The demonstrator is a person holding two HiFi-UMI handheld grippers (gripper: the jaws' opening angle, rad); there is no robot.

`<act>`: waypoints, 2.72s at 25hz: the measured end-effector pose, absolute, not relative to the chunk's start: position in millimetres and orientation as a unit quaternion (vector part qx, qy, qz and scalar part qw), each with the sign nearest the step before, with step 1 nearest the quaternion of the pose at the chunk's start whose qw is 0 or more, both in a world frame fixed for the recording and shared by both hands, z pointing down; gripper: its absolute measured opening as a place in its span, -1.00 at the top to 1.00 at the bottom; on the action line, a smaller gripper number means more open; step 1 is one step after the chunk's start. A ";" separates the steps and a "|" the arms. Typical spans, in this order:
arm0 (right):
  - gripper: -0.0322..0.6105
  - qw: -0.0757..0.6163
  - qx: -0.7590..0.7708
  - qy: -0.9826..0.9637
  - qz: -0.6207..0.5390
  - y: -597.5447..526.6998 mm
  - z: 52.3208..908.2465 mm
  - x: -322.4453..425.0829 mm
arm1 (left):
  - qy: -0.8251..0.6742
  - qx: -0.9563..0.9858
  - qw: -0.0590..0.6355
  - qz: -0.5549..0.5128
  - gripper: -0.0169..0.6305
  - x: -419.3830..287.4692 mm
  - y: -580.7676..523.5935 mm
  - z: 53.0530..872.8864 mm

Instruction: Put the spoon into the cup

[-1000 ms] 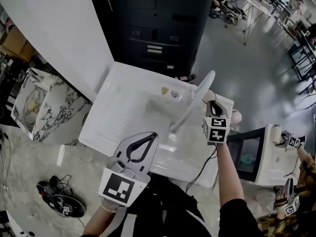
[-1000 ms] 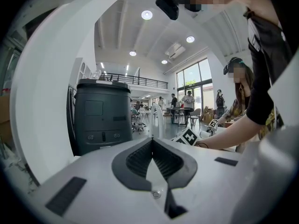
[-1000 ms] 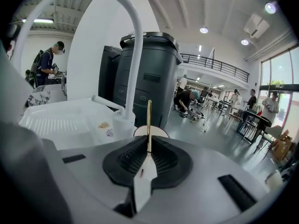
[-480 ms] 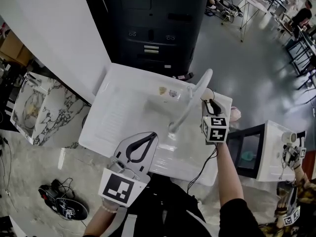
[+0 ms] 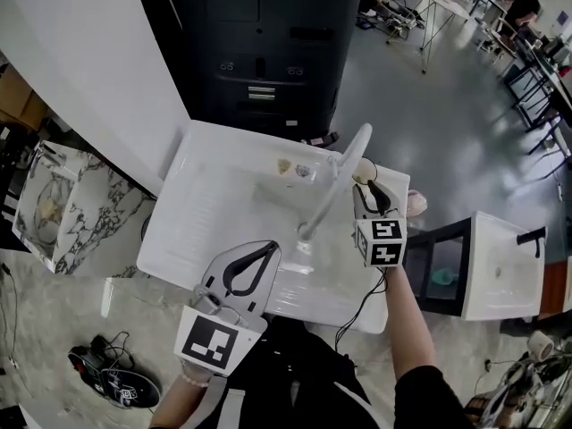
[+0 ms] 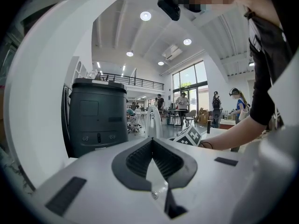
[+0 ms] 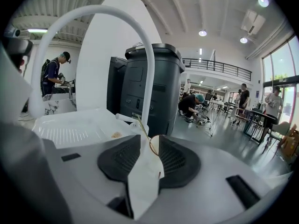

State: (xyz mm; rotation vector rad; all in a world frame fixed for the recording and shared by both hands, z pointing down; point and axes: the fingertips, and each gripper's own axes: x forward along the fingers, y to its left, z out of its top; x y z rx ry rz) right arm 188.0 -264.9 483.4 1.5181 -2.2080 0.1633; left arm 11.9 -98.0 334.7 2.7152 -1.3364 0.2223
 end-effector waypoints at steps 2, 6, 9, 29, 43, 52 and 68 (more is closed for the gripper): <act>0.56 0.216 0.551 -0.804 0.054 -257.5 474.5 184.8 | -0.434 0.896 0.054 0.073 0.96 13.5 -98.2 334.7; 0.57 0.176 0.560 -0.807 0.068 -241.2 455.6 182.3 | -0.420 0.903 0.050 0.072 0.96 18.2 -99.7 333.7; 0.66 0.148 0.565 -0.805 0.101 -227.9 446.3 184.2 | -0.407 0.909 0.047 0.070 0.96 24.6 -101.5 333.3; 0.89 0.123 0.584 -0.801 0.038 -145.7 374.1 156.5 | -0.375 0.924 0.033 0.064 0.96 31.2 -112.3 327.4; 0.89 0.111 0.599 -0.793 0.002 -118.6 336.6 160.5 | -0.366 0.928 0.034 0.069 0.96 29.0 -116.0 327.4; 0.89 0.118 0.601 -0.791 -0.001 -117.6 339.2 160.3 | -0.362 0.929 0.031 0.067 0.96 31.0 -115.5 327.3; 0.89 0.117 0.601 -0.790 -0.003 -115.0 337.3 157.9 | -0.358 0.931 0.031 0.064 0.96 32.3 -113.6 326.9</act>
